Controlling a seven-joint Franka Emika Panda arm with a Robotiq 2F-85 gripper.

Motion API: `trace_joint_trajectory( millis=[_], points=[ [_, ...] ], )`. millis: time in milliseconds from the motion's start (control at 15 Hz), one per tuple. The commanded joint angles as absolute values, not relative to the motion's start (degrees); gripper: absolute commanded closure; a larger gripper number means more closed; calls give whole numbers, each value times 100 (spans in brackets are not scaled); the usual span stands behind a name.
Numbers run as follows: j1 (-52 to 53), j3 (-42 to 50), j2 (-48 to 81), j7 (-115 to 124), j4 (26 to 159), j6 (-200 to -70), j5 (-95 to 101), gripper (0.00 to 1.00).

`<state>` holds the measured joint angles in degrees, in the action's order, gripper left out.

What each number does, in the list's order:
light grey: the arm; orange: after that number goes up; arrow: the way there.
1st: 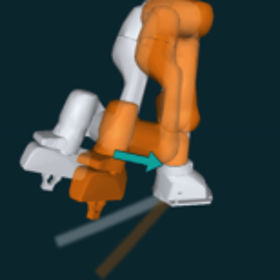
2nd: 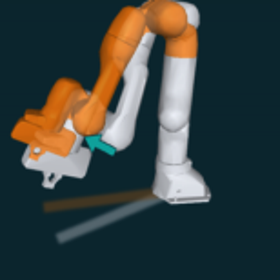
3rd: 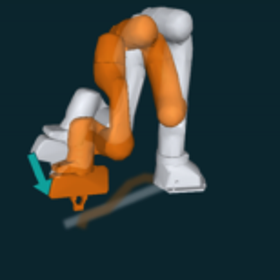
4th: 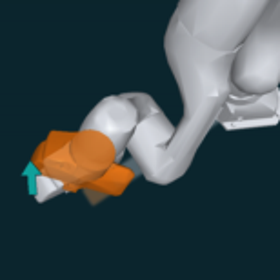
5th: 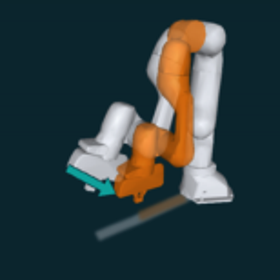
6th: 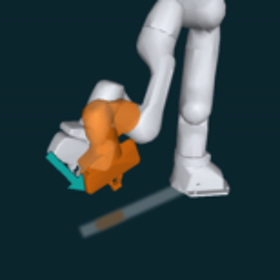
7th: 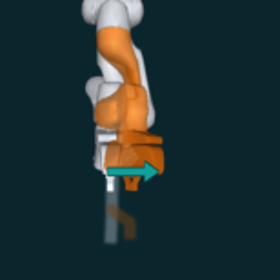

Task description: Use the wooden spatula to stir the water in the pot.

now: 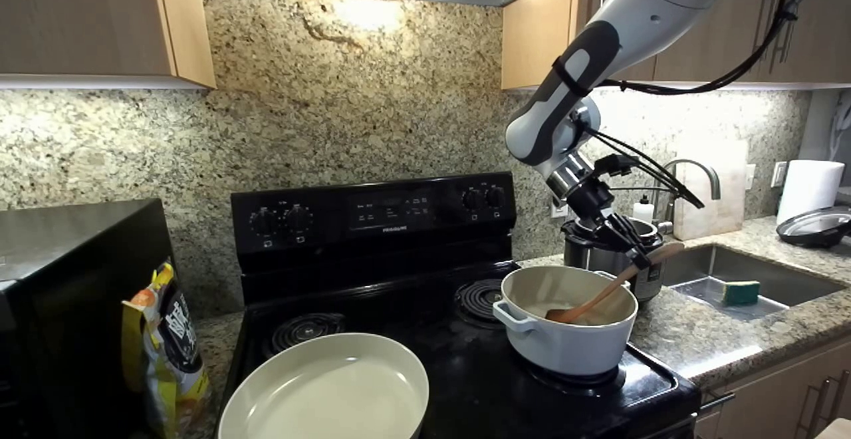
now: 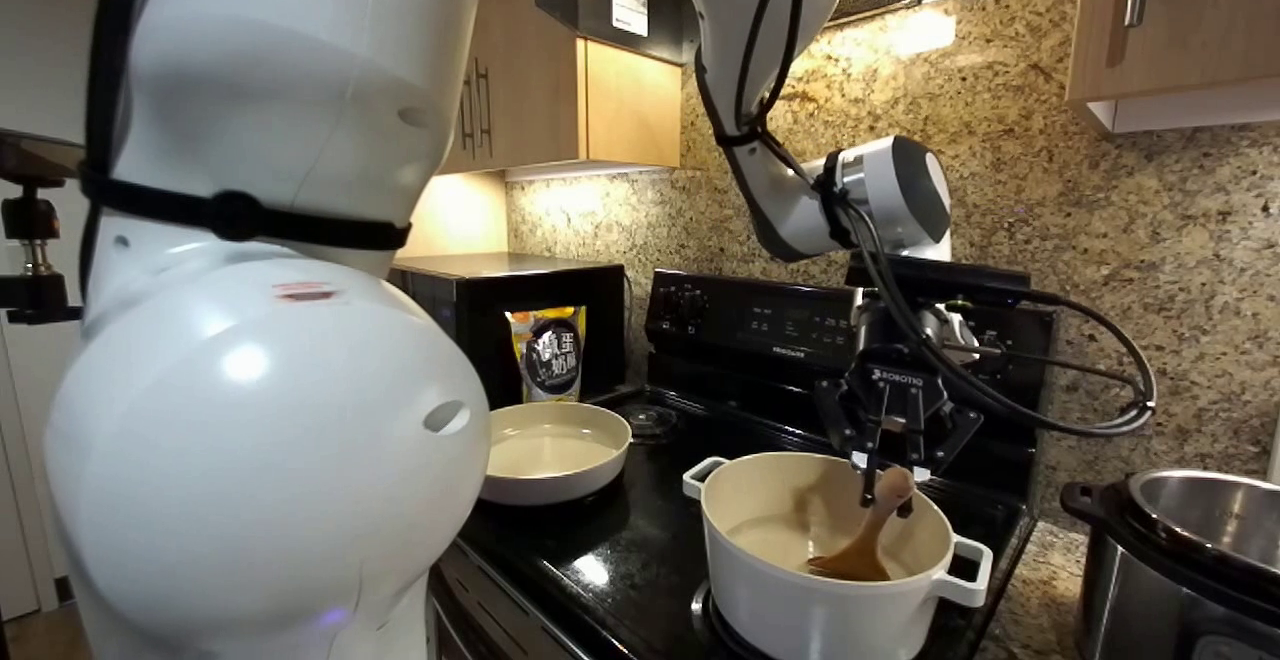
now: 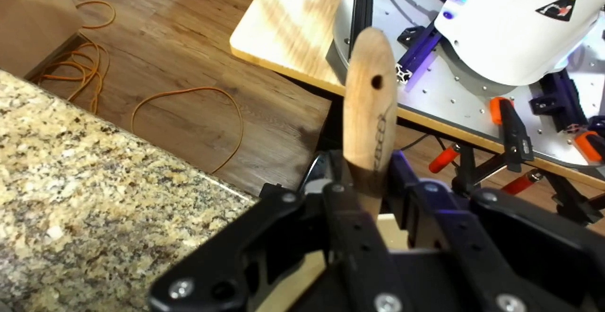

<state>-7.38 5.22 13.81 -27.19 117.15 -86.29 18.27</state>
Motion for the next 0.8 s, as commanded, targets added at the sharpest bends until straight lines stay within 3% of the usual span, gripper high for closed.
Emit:
trace_joint_trajectory(
  millis=[0,733],
  points=[
    [-853,549,1031,-2558,12107,-8725,1721,94],
    [-586,114,1303,-3007,11974,-9123,1712,94]
  ],
)
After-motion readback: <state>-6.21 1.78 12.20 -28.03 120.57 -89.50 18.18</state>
